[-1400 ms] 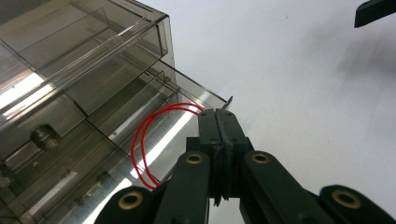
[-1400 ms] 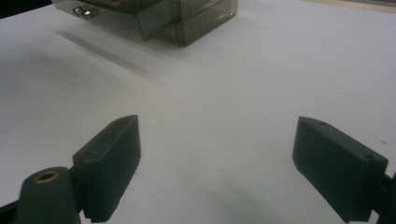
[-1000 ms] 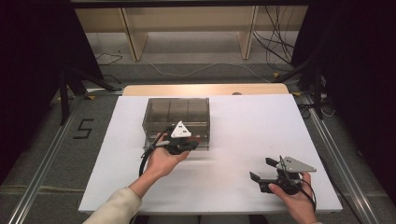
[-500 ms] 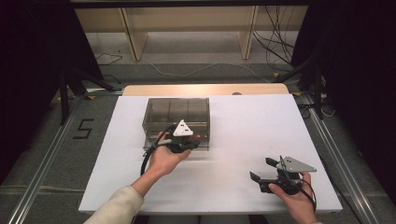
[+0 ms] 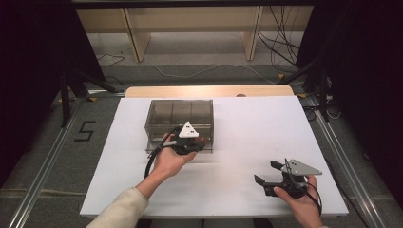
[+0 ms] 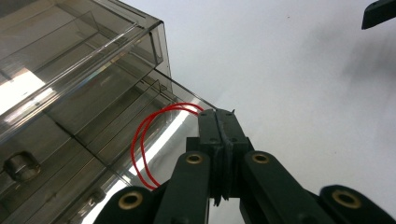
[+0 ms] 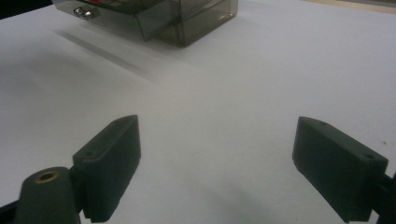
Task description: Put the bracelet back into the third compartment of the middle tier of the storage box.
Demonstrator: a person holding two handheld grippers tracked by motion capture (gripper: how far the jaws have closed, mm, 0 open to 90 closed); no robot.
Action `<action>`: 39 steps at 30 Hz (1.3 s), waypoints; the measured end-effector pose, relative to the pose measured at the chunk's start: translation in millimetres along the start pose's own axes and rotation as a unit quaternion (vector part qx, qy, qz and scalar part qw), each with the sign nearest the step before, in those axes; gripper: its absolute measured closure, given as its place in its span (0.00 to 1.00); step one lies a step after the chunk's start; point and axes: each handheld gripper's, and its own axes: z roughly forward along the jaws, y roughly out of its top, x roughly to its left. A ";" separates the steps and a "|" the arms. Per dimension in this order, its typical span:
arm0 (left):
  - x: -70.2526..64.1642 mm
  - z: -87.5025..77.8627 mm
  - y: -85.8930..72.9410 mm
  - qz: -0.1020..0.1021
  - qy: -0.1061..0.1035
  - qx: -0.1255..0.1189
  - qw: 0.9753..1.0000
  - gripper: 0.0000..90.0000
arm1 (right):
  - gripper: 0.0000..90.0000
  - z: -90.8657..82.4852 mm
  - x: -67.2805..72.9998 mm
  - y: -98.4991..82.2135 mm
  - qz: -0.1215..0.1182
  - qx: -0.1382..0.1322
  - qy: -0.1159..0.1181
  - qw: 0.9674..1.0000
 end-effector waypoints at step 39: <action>7.9 17.3 5.0 -0.008 0.002 0.005 1.000 1.00 | 0.18 -0.4 0.0 0.2 0.001 -0.001 -0.001 1.000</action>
